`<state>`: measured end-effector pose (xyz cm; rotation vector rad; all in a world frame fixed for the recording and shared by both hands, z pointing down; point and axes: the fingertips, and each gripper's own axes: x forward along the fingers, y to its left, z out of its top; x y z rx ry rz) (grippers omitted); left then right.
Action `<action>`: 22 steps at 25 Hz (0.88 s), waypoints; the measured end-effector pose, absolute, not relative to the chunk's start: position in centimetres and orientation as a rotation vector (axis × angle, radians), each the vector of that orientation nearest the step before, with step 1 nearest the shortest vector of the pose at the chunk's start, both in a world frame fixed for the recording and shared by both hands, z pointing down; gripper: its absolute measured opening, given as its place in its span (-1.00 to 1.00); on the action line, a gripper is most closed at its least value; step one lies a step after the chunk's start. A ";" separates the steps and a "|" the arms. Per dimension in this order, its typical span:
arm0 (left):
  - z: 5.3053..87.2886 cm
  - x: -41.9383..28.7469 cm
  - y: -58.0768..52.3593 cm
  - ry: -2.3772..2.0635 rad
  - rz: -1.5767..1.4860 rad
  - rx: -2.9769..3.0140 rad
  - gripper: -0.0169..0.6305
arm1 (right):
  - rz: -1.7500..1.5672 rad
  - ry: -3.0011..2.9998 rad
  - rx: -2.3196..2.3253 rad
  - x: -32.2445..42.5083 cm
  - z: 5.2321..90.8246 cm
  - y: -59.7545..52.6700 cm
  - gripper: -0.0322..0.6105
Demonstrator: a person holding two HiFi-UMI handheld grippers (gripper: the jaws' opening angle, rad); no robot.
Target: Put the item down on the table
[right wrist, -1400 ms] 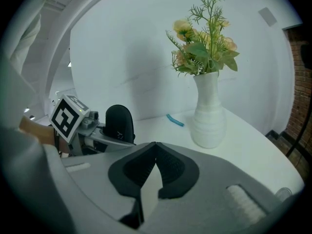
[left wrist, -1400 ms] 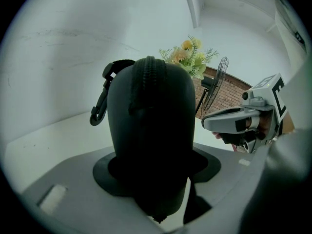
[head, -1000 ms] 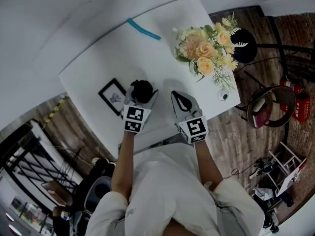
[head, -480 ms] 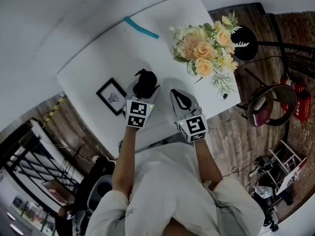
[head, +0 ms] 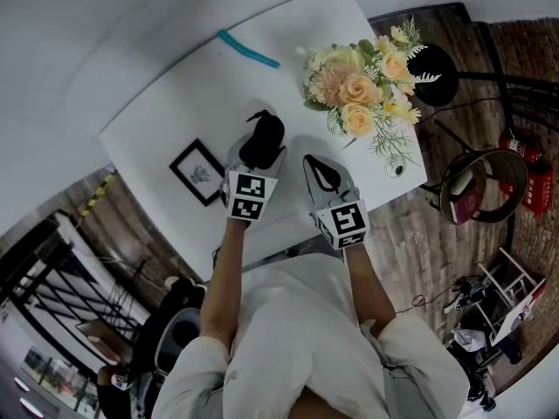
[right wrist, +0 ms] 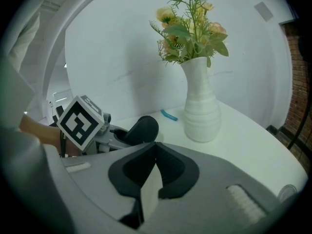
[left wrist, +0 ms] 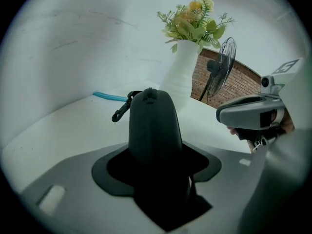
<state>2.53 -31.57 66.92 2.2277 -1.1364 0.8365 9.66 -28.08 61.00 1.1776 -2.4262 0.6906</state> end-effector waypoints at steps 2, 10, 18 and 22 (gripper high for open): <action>67.1 2.6 -31.6 -1.135 0.853 2.221 0.01 | 0.691 -2.428 1.181 9.7 60.9 -28.1 -0.89; 67.8 2.9 -31.4 -1.130 0.878 2.203 0.02 | 0.693 -2.425 1.182 10.0 61.3 -28.1 -0.89; 67.7 2.7 -31.5 -1.130 0.873 2.198 0.10 | 0.690 -2.424 1.185 9.9 61.1 -27.9 -0.89; 67.7 2.3 -31.6 -1.144 0.869 2.187 0.20 | 0.685 -2.426 1.188 9.8 61.1 -27.8 -0.89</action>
